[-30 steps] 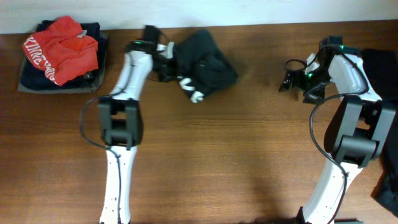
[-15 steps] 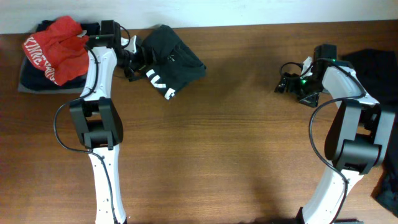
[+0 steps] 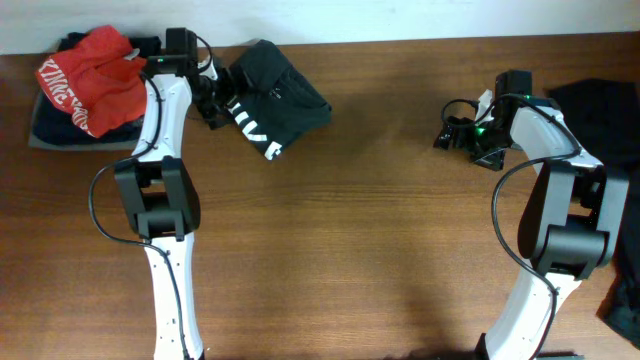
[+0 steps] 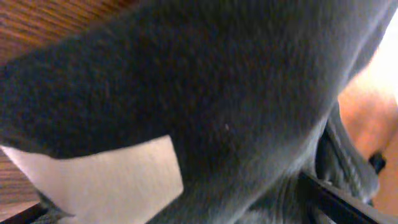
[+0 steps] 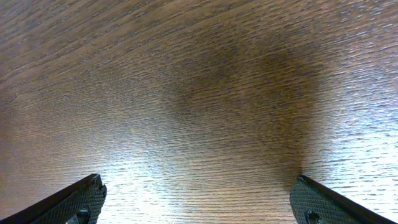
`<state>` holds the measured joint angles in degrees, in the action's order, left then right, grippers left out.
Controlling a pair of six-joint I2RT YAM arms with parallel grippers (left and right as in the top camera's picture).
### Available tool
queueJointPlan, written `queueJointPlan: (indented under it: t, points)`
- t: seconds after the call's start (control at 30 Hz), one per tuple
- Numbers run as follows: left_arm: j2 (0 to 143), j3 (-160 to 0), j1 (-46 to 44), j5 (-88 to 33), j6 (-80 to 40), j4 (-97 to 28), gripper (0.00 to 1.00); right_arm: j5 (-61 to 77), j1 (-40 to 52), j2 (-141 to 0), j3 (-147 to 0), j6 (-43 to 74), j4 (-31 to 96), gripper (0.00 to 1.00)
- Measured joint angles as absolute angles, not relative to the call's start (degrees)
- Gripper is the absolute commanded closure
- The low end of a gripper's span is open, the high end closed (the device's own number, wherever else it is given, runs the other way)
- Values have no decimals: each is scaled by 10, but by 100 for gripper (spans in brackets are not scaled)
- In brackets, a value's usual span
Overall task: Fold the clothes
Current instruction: 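Carry the bundle leftward with the left gripper toward the clothes stack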
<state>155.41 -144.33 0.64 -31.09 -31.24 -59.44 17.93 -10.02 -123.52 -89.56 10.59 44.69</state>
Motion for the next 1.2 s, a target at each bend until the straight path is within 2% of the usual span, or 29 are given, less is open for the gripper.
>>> queueJointPlan:
  t: [0.13,0.17,0.27,0.3,0.37,0.4,0.43,0.8,1.2]
  points:
    - [1554,-1446,-4,-282,-337,-584,8,180,-100,-1235,-896,105,447,1]
    - [1554,-1446,-7,-275,-343,-582,17,180,-100,-1235,-896,105,447,1]
    - [1558,-1446,-13,-261,-356,-574,35,182,-100,-1235,-896,106,447,1]
    - [1559,-1446,-15,-255,-359,-571,44,183,-100,-1235,-896,105,447,1]
    - [1562,-1446,-17,-250,-361,-566,82,183,-100,-1235,-896,105,447,1]
    - [1562,-1446,-18,-246,-362,-565,96,184,-100,-1235,-896,105,447,1]
    - [1565,-1445,-19,-244,-363,-565,99,184,-100,-1235,-895,105,447,1]
    - [1572,-1467,-23,-232,-290,-572,99,184,-100,-1235,-895,105,447,1]
    - [1603,-1619,-31,-121,-173,-615,99,184,-100,-1235,-895,105,447,1]
